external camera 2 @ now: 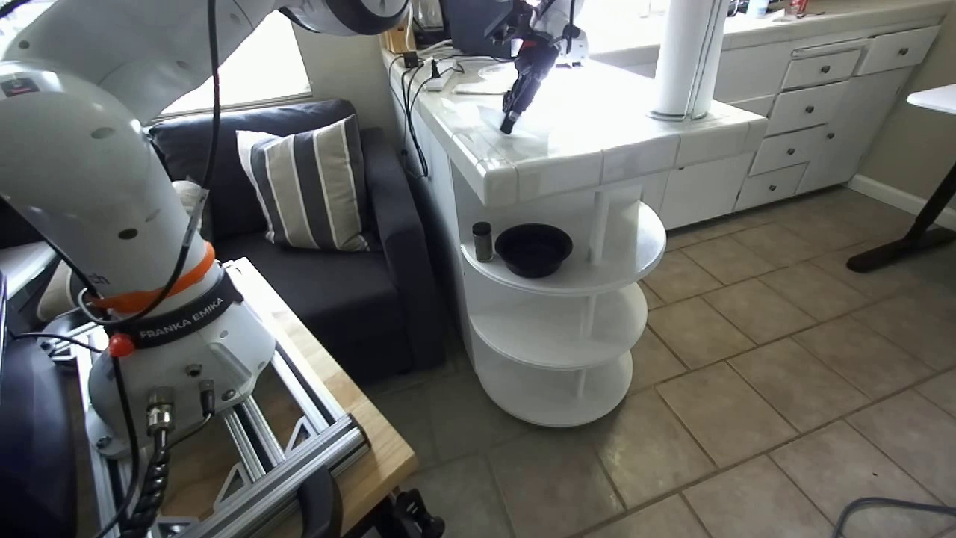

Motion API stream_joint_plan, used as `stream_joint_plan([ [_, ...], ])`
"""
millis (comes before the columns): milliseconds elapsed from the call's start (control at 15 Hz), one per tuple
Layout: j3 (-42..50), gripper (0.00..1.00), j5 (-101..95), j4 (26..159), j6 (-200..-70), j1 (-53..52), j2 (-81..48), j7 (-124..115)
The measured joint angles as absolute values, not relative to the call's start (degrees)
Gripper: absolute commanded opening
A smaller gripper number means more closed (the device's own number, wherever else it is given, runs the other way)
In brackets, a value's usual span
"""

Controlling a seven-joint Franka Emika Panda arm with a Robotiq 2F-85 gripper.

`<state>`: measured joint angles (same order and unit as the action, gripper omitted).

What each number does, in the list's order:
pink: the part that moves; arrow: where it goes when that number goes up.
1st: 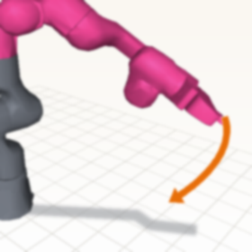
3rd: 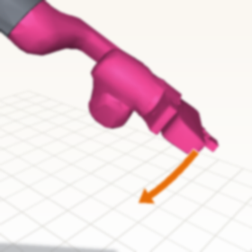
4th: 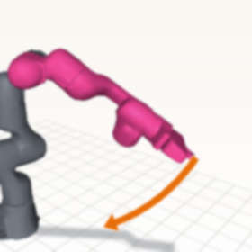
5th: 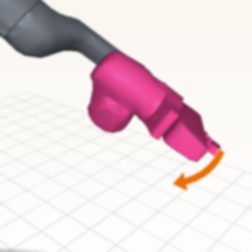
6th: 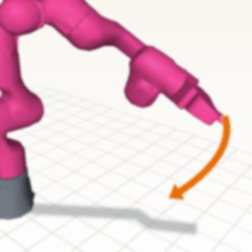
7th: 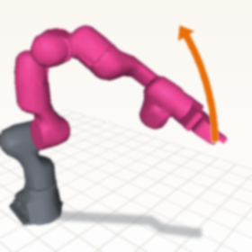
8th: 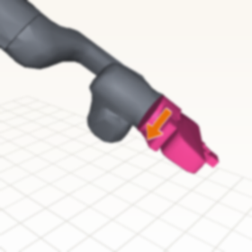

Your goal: Wipe the table using a paper towel

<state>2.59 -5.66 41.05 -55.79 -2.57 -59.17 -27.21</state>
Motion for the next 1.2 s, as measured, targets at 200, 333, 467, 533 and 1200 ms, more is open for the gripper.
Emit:
stream_joint_plan([
  [200,2.6,0.00,-4.6,39.4,-59.4,-3.3,-59.2,-30.5],
  [333,2.5,0.00,-2.3,38.2,-63.0,-3.1,-59.3,-33.6],
  [467,2.3,0.00,-0.2,37.3,-65.9,-2.6,-59.3,-36.4],
  [533,2.1,0.00,0.9,36.9,-67.9,-2.3,-59.3,-37.8],
  [1200,3.7,0.00,1.0,35.9,-99.1,-2.0,-61.1,-47.3],
])
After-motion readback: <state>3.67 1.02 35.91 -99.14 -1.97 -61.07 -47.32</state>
